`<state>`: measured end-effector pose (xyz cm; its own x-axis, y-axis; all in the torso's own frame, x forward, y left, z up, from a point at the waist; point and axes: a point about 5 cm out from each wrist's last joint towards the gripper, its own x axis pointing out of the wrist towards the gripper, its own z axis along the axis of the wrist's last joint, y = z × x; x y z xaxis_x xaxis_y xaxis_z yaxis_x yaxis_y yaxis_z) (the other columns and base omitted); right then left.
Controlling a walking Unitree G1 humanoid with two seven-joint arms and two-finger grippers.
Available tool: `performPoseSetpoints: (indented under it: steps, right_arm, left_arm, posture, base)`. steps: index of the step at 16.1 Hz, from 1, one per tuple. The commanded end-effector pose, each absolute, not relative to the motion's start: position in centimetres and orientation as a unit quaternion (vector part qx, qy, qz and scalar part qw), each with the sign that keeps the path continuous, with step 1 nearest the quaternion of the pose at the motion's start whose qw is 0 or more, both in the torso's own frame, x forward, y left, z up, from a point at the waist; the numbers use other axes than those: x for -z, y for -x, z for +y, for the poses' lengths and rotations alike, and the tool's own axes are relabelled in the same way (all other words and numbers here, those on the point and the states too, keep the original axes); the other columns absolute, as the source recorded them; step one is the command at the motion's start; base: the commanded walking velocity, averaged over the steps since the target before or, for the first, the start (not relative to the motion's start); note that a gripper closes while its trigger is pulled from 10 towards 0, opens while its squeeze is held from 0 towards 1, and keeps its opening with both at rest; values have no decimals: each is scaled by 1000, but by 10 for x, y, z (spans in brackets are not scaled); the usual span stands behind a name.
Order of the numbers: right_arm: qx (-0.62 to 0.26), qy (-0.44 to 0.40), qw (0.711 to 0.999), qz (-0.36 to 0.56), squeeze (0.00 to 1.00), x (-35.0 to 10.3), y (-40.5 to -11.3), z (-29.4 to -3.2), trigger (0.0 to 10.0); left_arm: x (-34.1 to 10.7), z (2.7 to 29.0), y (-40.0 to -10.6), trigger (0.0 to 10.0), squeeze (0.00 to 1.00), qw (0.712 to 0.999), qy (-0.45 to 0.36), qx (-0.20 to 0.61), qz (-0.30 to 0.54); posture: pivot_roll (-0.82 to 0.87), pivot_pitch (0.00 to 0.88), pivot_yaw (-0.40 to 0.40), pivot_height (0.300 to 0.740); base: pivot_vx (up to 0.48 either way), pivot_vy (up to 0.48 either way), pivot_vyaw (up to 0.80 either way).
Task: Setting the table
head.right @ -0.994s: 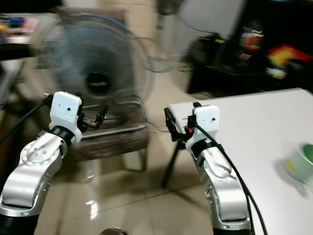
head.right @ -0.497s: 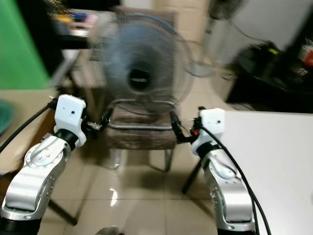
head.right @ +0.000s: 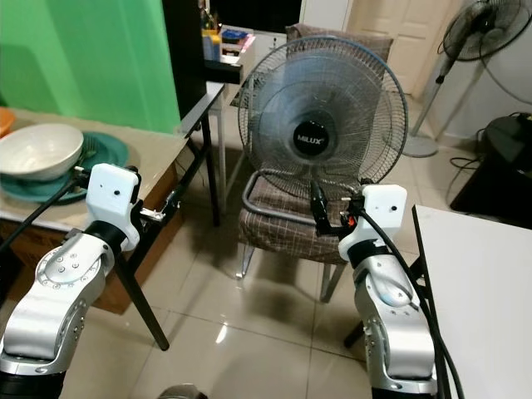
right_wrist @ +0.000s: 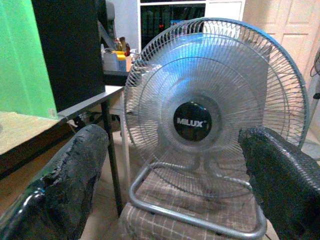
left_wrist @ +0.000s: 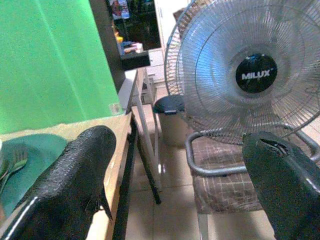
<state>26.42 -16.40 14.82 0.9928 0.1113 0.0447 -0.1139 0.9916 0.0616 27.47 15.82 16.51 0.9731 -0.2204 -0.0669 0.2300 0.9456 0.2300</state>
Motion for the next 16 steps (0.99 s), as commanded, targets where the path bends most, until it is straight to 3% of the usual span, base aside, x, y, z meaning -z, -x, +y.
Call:
performPoseSetpoints:
  steps: [1,2,3,16]
  right_arm:
    - [-45,-31,998,-8,455,-146,-267,-165,10000]
    - [-44,-31,999,-4,455,-145,-268,-164,10000]
    - [-47,-29,998,-1,0,-144,-268,-163,10000]
    - [-46,1,999,25,0,-142,-277,-155,10000]
  left_arm:
    - [-168,158,-277,10000,0,986,-116,116,20]
    - [-168,158,-278,10000,0,987,-115,115,20]
    - [-168,158,-278,10000,0,987,-115,115,21]
    - [-173,161,-285,10000,0,986,-127,108,16]
  posture:
    - [95,0,-46,740]
    - [97,0,-46,740]
    - [99,0,-47,740]
    - [108,0,-46,740]
  base:
    - [0,289,0]
    - [0,289,0]
    - [0,326,0]
    - [0,387,0]
